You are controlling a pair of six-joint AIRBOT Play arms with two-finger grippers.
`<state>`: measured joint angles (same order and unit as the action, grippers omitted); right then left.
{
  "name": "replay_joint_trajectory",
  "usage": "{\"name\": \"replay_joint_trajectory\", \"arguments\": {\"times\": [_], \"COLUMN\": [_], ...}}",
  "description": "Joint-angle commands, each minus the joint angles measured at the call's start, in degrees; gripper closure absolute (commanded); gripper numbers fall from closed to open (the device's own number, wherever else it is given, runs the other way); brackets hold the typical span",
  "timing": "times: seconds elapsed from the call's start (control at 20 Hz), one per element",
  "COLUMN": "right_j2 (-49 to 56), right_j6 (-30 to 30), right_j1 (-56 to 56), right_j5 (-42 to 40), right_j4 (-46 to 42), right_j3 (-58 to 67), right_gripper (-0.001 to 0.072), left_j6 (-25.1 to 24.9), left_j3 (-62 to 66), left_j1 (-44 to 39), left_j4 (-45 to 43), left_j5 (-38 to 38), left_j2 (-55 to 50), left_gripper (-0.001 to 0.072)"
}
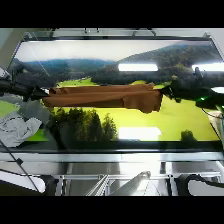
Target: Fold the shirts.
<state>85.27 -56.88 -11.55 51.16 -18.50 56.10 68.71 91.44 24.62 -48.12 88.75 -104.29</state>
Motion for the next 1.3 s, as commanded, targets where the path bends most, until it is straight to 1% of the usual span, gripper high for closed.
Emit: {"name": "replay_joint_trajectory", "arguments": {"times": [0.0, 0.15, 0.25, 0.35, 0.4, 0.45, 0.5, 0.55, 0.6, 0.65, 0.7, 0.75, 0.8, 0.9, 1.05, 1.15, 1.25], "right_j2": [10.97, 17.68, 19.91, 20.33, 20.02, 19.45, 18.56, 17.51, 16.2, 14.86, 13.66, 12.94, 12.76, 12.9, 13.68, 15.5, 17.31], "right_j6": [0.33, 0.37, 1.68, 2.62, 4.55, 5.09, 5.09, 5.07, 5.07, 5.03, 4.92, 3.04, 1.36, 0.72, 0.09, -2.27, -2.78], "right_j1": [3.17, 4.72, 5.77, 6.32, 6.27, 5.79, 4.96, 4.04, 2.78, 1.51, 0.13, -1.16, -2.32, -2.95, -2.38, -2.25, -1.29], "right_j5": [-5.27, -5.09, -5.05, -4.33, -2.47, -0.42, 1.88, 3.93, 5.79, 6.54, 6.47, 6.27, 6.47, 6.78, 6.29, 6.91, 7.98], "right_j4": [0.81, 0.76, 0.76, 0.31, 0.22, -0.09, -1.42, -3.45, -6.21, -8.59, -10.71, -11.8, -11.72, -12.07, -14.1, -14.03, -13.66], "right_j3": [9.68, 13.7, 14.1, 14.14, 14.36, 14.53, 14.88, 15.39, 15.89, 16.11, 16.2, 16.22, 16.22, 16.22, 16.22, 16.22, 16.22], "right_gripper": [0.0688, 0.0688, 0.0688, 0.0687, 0.0687, 0.0675, 0.0558, 0.0411, 0.0384, 0.0384, 0.0303, 0.0186, 0.0184, 0.0184, 0.0182, 0.0181, 0.0182], "left_j6": [3.65, 5.11, 5.42, 7.32, 7.45, 7.45, 7.41, 7.37, 7.37, 7.39, 7.45, 8.55, 10.43, 10.51, 10.16, 9.49, 9.18], "left_j3": [10.75, 17.44, 21.38, 25.14, 26.29, 27.08, 26.99, 26.4, 26.05, 25.75, 25.42, 25.03, 24.55, 22.62, 20.31, 18.8, 16.61], "left_j1": [-1.16, -1.4, -1.88, -2.27, -2.27, -1.95, -1.55, -0.96, -0.07, 1.05, 2.32, 3.78, 5.01, 6.27, 5.75, 3.78, 0.87], "left_j4": [0.09, 0.11, 0.11, 0.13, 0.13, 0.17, 0.15, 0.11, 0.11, 0.09, 0.11, 0.13, 0.35, 2.56, 7.43, 10.84, 10.62], "left_j5": [-0.11, 1.51, 4.57, 7.89, 8.61, 8.76, 8.52, 7.74, 7.19, 6.82, 6.12, 4.33, 2.45, 1.51, 4.31, 7.87, 7.43], "left_j2": [-9.01, -16.13, -20.26, -23.04, -23.3, -22.84, -21.7, -20.04, -18.64, -17.11, -15.82, -14.43, -13.25, -10.78, -9.07, -9.05, -9.05], "left_gripper": [0.0703, 0.0703, 0.0703, 0.0702, 0.0652, 0.0443, 0.0409, 0.0409, 0.0409, 0.0409, 0.0409, 0.0409, 0.0409, 0.041, 0.0409, 0.0409, 0.041]}}
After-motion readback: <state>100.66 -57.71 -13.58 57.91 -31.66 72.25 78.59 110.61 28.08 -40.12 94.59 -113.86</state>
